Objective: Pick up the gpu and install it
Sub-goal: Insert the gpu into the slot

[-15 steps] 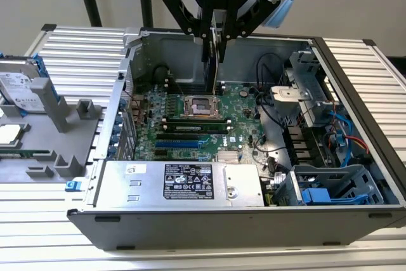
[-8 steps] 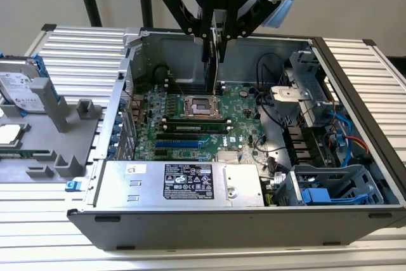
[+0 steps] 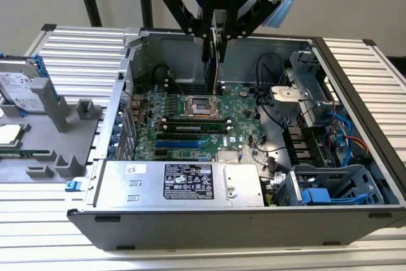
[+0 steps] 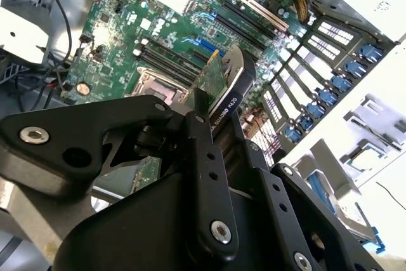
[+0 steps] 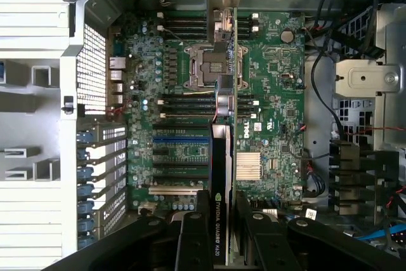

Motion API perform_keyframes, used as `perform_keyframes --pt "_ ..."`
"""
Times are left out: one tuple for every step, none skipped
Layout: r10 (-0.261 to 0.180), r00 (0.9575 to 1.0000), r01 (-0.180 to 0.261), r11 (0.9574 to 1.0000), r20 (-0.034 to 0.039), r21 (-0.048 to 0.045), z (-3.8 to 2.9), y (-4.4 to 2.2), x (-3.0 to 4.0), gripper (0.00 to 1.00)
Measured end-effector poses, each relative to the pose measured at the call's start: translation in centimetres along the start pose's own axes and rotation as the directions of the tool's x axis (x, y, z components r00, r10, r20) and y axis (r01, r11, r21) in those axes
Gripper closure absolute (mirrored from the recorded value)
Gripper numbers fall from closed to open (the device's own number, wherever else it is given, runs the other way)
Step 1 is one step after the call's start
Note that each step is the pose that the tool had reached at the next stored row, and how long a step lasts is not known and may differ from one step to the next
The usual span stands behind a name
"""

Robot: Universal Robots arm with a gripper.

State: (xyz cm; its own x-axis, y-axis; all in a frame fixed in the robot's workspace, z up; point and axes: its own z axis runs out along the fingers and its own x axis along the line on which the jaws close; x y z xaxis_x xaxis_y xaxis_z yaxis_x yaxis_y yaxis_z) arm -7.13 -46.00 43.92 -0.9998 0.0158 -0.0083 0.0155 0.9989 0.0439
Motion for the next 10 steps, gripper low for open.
perform_keyframes --pt "0.0 1.0 0.0 1.0 0.0 0.0 0.0 0.0 0.0 1.0" --pt "0.0 1.0 0.0 1.0 0.0 -0.0001 0.0 0.0 0.0 1.0" --pt "0.0 1.0 0.0 1.0 0.0 0.0 0.0 0.0 0.0 1.0" --pt "0.0 1.0 0.0 1.0 0.0 0.0 0.0 0.0 0.0 1.0" --pt "-0.002 1.0 0.002 1.0 0.0 0.0 0.0 0.0 0.0 1.0" --pt "-0.004 1.0 0.004 1.0 -0.0001 0.0 0.0 0.0 0.0 1.0" --pt "-0.008 1.0 0.008 1.0 -0.0003 -0.0001 0.0 0.0 0.0 1.0" --pt "-0.012 0.9999 0.012 0.9999 -0.0005 -0.0001 0.0 0.0 0.0 1.0" --pt "-0.016 0.9999 0.016 0.9999 -0.0007 -0.0002 0.0 0.0 0.0 1.0" --pt "-0.021 0.9998 0.021 0.9998 -0.0009 -0.0002 0.0 0.0 0.0 1.0"
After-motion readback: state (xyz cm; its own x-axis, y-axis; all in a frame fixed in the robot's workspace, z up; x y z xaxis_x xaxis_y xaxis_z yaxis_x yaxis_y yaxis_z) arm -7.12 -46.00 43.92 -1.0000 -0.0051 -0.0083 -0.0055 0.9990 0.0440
